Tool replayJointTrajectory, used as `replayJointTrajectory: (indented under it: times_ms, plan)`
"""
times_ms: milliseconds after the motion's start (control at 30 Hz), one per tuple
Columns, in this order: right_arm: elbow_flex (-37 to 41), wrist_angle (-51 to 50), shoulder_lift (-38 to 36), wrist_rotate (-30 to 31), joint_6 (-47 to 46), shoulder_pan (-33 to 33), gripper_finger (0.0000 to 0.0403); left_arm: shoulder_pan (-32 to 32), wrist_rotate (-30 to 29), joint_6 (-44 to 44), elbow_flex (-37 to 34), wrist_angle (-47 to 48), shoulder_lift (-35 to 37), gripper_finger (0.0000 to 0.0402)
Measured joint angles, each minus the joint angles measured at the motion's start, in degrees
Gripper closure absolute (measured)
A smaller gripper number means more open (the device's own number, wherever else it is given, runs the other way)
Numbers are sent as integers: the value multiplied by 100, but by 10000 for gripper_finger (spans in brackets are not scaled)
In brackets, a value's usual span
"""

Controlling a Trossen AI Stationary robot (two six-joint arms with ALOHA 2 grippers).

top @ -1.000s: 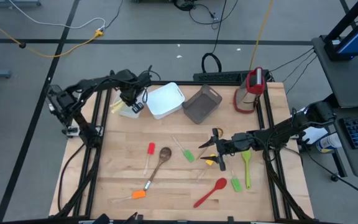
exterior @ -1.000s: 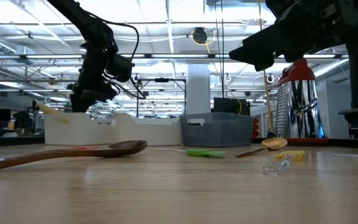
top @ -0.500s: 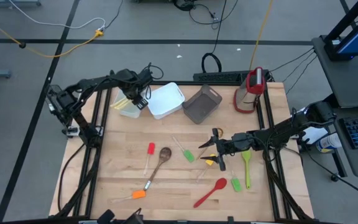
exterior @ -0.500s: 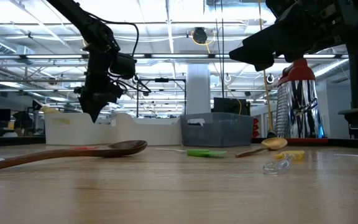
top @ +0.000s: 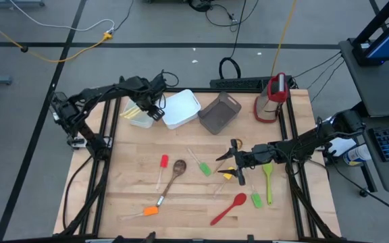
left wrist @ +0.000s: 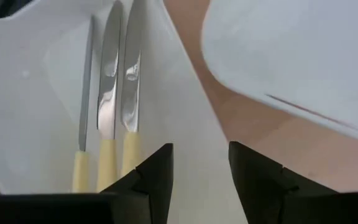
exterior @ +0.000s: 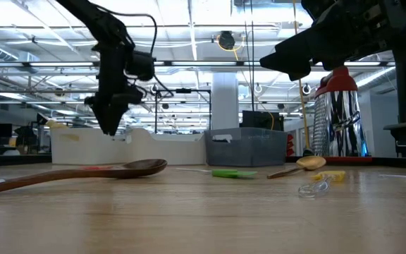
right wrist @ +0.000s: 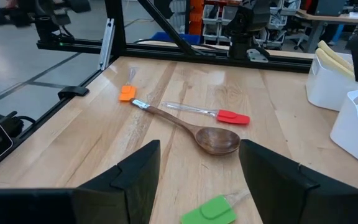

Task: Pick & Place Kitchen Items
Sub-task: Put the red spatula into the right white bin

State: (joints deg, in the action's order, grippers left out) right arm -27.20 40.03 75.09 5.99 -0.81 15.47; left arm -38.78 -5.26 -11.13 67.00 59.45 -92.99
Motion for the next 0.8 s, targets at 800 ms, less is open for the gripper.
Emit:
replayJointTrajectory:
  times_ms: [800]
  plan:
    - [0, -9, 2, 2, -173, 1, 190, 5333, -2303, -4830, -847, -1000, 1446, 243]
